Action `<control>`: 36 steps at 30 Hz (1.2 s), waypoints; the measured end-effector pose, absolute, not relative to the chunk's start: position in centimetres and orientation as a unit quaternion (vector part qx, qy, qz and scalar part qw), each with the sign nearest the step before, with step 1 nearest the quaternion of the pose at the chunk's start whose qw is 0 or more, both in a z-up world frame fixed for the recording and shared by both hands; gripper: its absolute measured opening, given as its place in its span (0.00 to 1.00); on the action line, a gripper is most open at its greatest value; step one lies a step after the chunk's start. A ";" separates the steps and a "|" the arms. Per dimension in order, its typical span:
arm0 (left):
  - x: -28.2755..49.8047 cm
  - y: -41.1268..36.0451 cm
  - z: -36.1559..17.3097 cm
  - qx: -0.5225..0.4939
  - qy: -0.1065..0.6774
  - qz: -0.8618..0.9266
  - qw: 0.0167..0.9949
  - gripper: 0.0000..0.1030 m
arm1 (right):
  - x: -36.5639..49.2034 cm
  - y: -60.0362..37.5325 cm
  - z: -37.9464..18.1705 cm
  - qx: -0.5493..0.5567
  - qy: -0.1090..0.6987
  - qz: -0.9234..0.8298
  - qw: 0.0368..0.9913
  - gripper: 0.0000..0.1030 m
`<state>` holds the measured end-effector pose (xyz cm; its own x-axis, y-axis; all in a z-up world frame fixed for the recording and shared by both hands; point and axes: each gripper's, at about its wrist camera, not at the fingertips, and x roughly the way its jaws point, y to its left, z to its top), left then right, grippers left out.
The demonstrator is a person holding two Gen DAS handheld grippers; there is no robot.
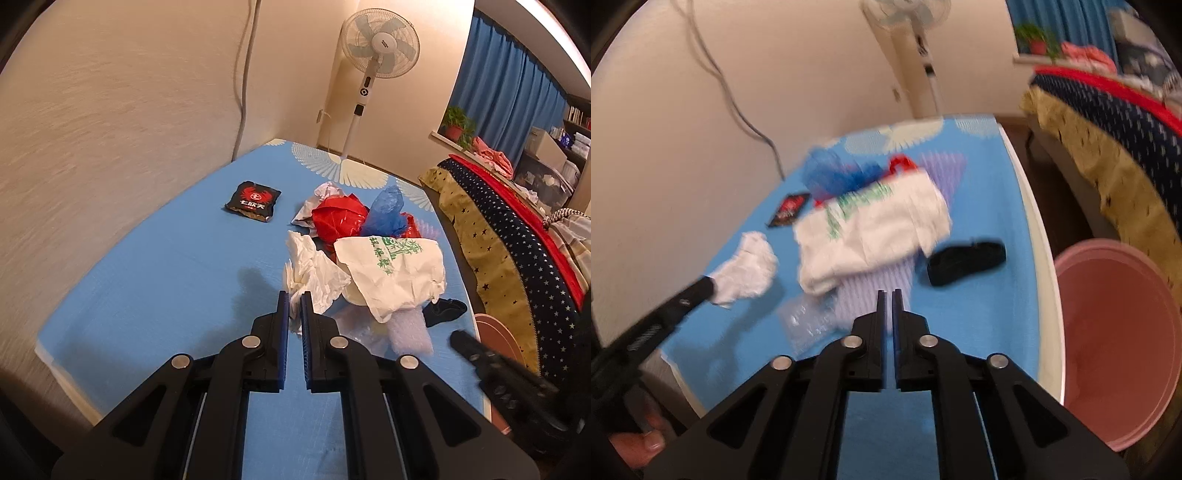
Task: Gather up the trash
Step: 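Lift the bubble wrap with the right gripper while the left gripper lifts the tissue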
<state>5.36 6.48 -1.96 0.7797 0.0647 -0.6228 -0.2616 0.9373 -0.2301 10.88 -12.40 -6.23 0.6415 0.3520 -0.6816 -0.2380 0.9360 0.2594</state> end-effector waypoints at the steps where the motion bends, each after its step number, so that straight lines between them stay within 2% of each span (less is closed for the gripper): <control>1: 5.1 6.6 -1.9 -0.155 0.320 0.088 0.931 0.06 | 10.9 -12.4 -6.7 0.078 0.395 0.163 0.901 0.34; 2: 4.9 6.5 -1.9 -0.156 0.319 0.089 0.930 0.06 | 10.9 -12.2 -6.9 0.078 0.397 0.164 0.900 0.40; 10: 4.8 6.8 -1.8 -0.163 0.318 0.090 0.929 0.06 | 12.4 -11.2 -8.7 0.079 0.420 0.166 0.889 0.40; 12: 4.8 6.8 -1.8 -0.164 0.318 0.089 0.930 0.06 | 12.7 -10.9 -9.0 0.075 0.425 0.169 0.886 0.34; 14: 4.8 6.8 -1.8 -0.165 0.318 0.089 0.930 0.06 | 12.8 -10.5 -9.2 0.065 0.428 0.175 0.884 0.17; 17: 4.8 6.7 -1.8 -0.165 0.317 0.088 0.930 0.06 | 12.5 -10.5 -8.9 0.059 0.423 0.180 0.886 0.10; 36: 3.6 6.0 0.1 -0.158 0.290 0.071 0.941 0.06 | 7.0 -11.9 0.0 -0.010 0.300 0.187 0.936 0.08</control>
